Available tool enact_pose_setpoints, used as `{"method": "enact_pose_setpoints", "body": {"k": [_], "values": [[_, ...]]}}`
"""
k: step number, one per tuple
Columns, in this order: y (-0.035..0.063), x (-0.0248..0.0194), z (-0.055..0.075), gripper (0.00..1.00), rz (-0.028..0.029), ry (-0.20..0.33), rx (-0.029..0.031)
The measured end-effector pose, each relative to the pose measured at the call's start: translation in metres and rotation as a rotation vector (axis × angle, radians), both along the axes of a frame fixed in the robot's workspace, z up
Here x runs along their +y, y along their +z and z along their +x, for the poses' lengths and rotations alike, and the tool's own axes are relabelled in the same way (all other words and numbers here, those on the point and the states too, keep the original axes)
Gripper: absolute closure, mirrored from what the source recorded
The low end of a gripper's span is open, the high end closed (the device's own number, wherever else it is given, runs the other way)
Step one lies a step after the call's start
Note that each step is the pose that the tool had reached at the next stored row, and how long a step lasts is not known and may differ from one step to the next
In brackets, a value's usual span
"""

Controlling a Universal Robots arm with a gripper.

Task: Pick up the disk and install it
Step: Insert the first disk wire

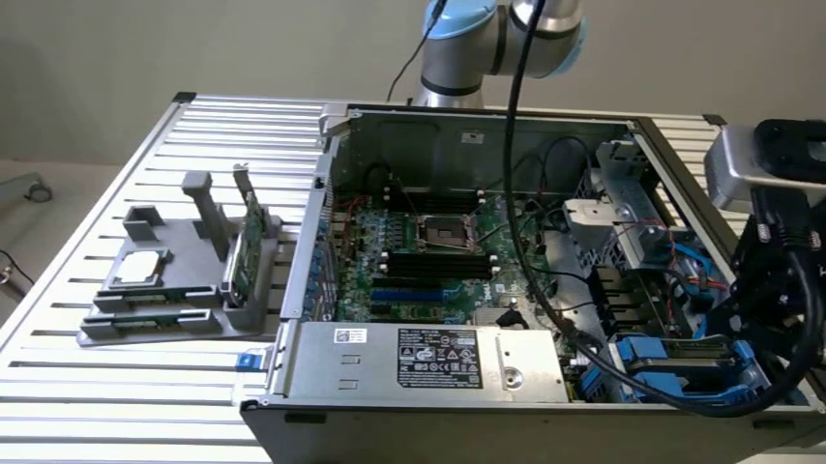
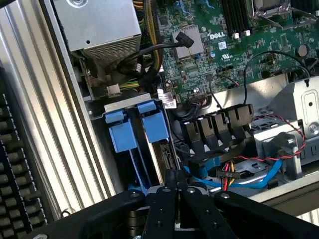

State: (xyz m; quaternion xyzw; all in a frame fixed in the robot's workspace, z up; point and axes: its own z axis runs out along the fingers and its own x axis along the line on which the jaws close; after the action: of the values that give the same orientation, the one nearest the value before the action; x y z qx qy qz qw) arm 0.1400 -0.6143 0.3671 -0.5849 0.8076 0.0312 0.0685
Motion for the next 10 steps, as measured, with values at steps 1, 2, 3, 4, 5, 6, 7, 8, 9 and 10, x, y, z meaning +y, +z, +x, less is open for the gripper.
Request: {"method": "enact_pose_setpoints", "body": {"k": [1, 2, 3, 4, 5, 6, 7, 8, 9, 10], "values": [[0.0000, 0.0000, 0.0000, 0.89, -0.0001, -0.018, 0.0002], [-0.0001, 0.0000, 0.0000, 0.89, 0.0000, -0.035, 0.0003], [-0.0002, 0.0000, 0.0000, 0.89, 0.0000, -0.053, 0.0005], [-0.0003, 0.0000, 0.0000, 0.89, -0.0001, -0.071, 0.0006], [-0.0003, 0.0000, 0.0000, 0.89, -0.0001, -0.089, 0.0008], [-0.0004, 0.0000, 0.0000, 0.89, -0.0001, -0.107, 0.0009], [-0.0005, 0.0000, 0.0000, 0.89, -0.0001, -0.124, 0.0011], [-0.0006, 0.0000, 0.0000, 0.89, 0.0000, -0.142, 0.0012], [-0.0007, 0.0000, 0.0000, 0.89, -0.0001, -0.160, 0.0014], [-0.0007, 0.0000, 0.0000, 0.89, -0.0001, -0.177, 0.0015]]}}
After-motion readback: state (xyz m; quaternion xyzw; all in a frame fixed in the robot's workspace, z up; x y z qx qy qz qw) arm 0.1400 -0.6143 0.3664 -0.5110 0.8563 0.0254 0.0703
